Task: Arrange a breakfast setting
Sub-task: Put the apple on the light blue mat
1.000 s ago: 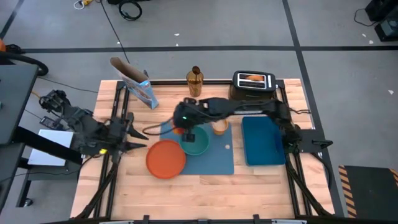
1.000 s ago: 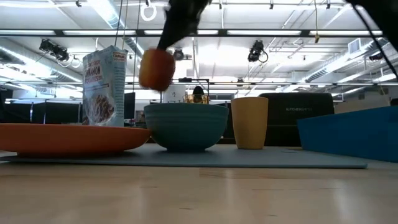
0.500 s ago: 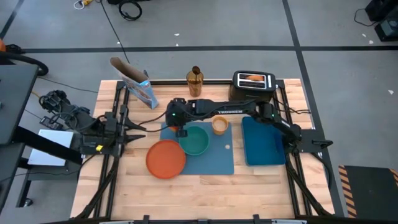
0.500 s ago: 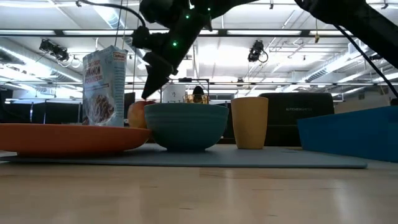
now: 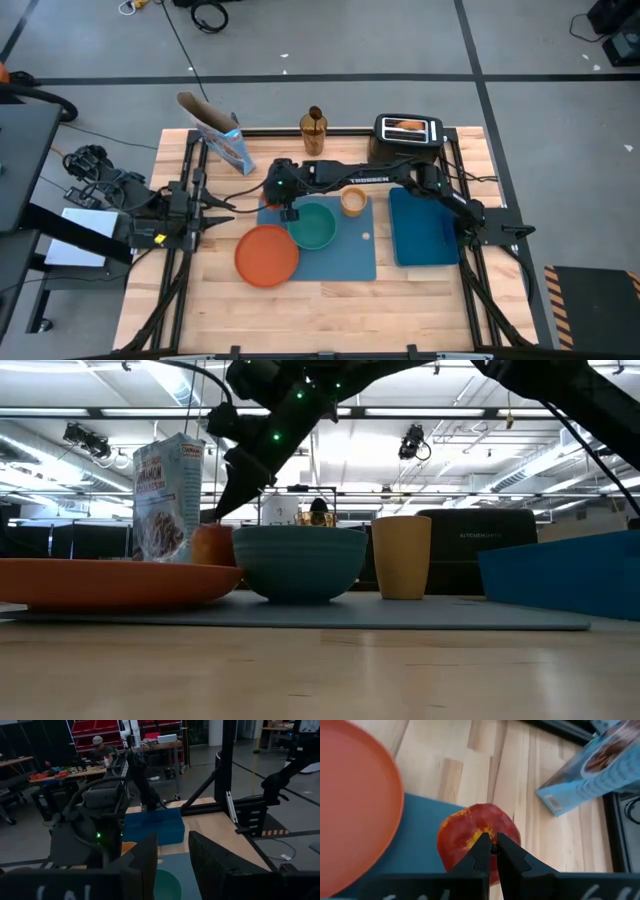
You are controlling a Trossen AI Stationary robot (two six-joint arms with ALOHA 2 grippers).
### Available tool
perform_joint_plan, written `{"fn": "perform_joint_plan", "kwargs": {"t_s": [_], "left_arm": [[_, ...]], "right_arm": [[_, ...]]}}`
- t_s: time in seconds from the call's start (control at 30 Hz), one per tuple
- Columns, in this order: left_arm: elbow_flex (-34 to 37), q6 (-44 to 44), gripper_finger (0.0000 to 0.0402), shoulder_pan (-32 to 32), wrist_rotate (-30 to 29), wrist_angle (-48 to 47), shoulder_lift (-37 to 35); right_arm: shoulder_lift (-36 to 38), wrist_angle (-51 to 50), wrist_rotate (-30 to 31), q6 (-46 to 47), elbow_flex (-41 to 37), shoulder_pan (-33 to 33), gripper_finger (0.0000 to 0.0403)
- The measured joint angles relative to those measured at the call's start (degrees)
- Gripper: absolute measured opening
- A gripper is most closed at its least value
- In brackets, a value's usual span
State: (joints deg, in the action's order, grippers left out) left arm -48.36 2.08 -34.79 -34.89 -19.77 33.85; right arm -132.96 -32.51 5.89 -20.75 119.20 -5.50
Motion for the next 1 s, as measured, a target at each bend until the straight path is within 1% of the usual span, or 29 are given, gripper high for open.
{"fn": "perform_joint_plan", "kwargs": {"t_s": [0.57,0.83,1.0], "left_arm": [[0.04,-0.24,0.0118,0.00,0.00,-0.94,0.00],[0.04,-0.35,0.0118,0.00,0.00,-1.50,0.26],[0.04,-0.37,0.0118,0.00,0.00,-1.62,0.26]], "right_arm": [[-0.07,1.59,-0.02,1.16,-3.17,0.00,0.0026],[-0.07,2.37,-0.02,2.75,-3.50,0.00,0.0055],[-0.07,3.63,0.00,2.78,-3.50,0.00,0.0065]]}}
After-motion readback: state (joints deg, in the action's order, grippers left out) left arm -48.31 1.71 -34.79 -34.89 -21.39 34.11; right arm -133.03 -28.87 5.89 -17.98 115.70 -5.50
